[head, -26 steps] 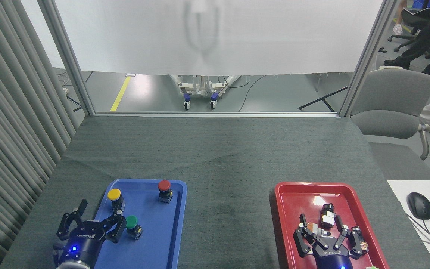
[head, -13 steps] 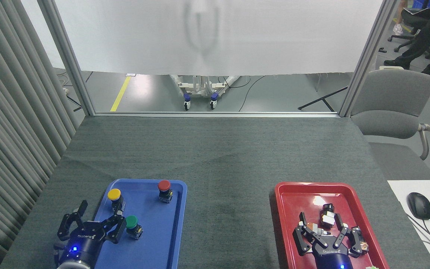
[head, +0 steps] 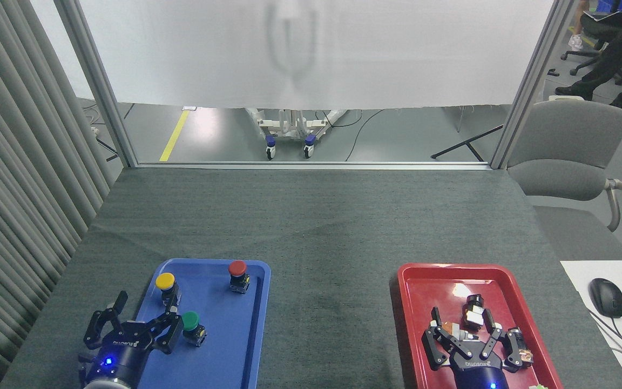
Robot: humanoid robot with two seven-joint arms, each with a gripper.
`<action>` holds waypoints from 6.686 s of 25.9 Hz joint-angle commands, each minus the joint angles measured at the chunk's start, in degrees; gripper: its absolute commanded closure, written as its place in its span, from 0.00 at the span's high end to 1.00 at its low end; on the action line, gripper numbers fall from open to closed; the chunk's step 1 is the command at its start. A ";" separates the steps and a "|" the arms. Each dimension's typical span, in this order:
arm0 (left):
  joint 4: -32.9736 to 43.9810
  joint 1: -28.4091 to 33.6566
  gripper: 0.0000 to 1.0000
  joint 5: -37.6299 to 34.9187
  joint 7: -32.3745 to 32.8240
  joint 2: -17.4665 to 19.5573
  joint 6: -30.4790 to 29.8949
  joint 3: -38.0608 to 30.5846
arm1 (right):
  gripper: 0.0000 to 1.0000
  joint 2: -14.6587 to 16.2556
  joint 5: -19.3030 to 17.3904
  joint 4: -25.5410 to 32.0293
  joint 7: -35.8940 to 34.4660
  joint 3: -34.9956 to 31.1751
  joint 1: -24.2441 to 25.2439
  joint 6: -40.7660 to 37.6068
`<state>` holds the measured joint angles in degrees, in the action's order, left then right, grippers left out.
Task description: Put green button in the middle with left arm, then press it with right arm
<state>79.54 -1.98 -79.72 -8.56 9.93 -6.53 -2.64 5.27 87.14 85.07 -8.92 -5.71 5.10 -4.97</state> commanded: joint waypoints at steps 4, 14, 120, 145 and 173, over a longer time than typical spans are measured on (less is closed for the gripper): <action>0.09 0.13 1.00 0.00 -0.14 0.00 -0.15 0.00 | 1.00 0.18 -0.05 0.01 0.30 0.00 0.00 -0.04; 0.35 0.39 0.99 0.00 -0.49 0.00 -3.31 0.18 | 1.00 0.09 0.13 0.45 0.39 -0.09 -0.09 0.84; 0.09 -4.88 1.00 -6.77 -1.98 -8.00 -2.26 21.10 | 0.70 -2.02 0.22 0.45 4.52 8.87 -0.26 1.63; 0.44 2.68 1.00 -2.81 -3.04 -5.45 -1.99 -0.53 | 0.00 -7.38 5.84 -9.92 5.75 20.39 -8.70 6.82; 1.05 2.68 1.00 -0.35 -2.42 -3.52 -3.05 -0.88 | 0.07 -7.29 5.23 -9.05 5.40 20.83 -9.05 7.78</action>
<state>80.51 0.70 -80.08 -11.20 6.41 -9.66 -3.52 -2.24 92.49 73.56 -2.65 15.48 -4.30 2.92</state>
